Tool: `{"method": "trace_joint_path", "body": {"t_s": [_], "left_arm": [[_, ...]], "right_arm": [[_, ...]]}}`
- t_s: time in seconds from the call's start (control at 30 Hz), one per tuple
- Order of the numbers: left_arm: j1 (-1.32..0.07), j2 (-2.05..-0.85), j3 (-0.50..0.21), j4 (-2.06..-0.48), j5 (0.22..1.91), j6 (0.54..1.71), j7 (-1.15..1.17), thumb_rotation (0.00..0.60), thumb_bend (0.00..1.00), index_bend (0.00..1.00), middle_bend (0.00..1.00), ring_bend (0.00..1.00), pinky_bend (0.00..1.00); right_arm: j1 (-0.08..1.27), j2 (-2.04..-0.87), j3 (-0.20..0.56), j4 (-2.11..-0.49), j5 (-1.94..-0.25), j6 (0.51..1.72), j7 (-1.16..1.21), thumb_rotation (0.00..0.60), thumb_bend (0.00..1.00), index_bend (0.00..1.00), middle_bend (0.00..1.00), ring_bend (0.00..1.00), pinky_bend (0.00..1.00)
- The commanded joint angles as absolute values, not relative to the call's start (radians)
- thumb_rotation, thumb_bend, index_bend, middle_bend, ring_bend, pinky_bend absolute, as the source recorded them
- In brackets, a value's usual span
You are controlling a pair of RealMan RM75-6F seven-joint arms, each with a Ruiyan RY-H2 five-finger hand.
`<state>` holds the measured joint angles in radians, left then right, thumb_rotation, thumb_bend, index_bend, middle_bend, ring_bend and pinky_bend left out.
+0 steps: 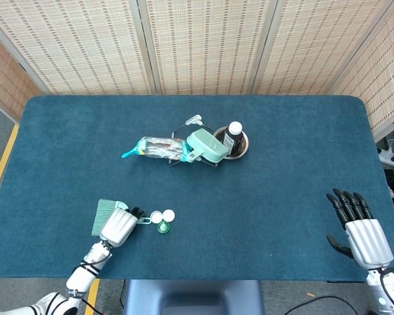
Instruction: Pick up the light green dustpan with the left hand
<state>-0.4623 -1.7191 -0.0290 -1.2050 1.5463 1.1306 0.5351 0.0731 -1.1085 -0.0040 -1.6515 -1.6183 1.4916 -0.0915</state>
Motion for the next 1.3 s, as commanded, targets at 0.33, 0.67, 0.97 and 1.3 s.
{"method": "trace_joint_path", "body": {"t_s": [0.33, 0.67, 0.97, 1.3], "left_arm": [[-0.465, -1.734, -0.012, -1.155, 1.565, 1.168, 0.554, 0.6, 0.39, 0.49, 0.51, 0.65, 0.8], [-0.456, -1.743, -0.016, -1.111, 1.658, 1.356, 0.183, 0.6, 0.68, 0.75, 0.84, 0.71, 0.87], [-0.46, -1.765, -0.066, -1.076, 1.711, 1.586, -0.42, 0.6, 0.7, 0.76, 0.88, 0.72, 0.87], [-0.478, -1.876, -0.036, -0.893, 1.72, 1.589, -0.604, 0.6, 0.71, 0.76, 0.88, 0.72, 0.87]], "right_arm": [[0.071, -1.103, -0.006, -1.656, -1.623, 1.494, -0.087, 0.6, 0.19, 0.0, 0.0, 0.0, 0.0], [0.069, -1.101, -0.008, -1.659, -1.628, 1.495, -0.086, 0.6, 0.19, 0.0, 0.0, 0.0, 0.0], [0.069, -1.101, -0.009, -1.66, -1.629, 1.492, -0.088, 0.6, 0.19, 0.0, 0.0, 0.0, 0.0], [0.065, -1.096, -0.009, -1.665, -1.632, 1.499, -0.082, 0.6, 0.19, 0.0, 0.0, 0.0, 0.0]]}}
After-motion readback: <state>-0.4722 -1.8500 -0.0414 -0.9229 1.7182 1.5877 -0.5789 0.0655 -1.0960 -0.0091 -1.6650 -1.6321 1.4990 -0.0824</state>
